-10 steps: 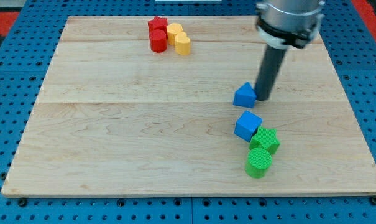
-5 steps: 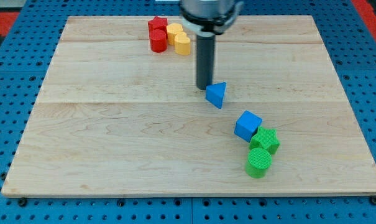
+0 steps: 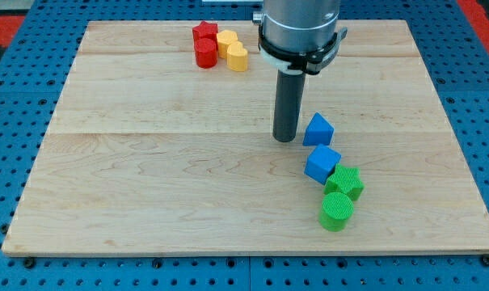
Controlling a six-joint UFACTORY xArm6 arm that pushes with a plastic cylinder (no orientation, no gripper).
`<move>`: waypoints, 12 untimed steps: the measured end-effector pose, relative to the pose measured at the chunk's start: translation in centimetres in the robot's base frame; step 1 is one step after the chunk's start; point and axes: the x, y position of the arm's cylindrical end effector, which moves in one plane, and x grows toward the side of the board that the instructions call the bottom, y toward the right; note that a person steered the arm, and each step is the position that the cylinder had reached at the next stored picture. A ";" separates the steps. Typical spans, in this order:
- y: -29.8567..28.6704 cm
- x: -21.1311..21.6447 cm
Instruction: Move the blue blocks towards right
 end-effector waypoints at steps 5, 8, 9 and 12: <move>-3.4 -0.3; 2.5 4.5; 5.2 5.0; 9.3 7.6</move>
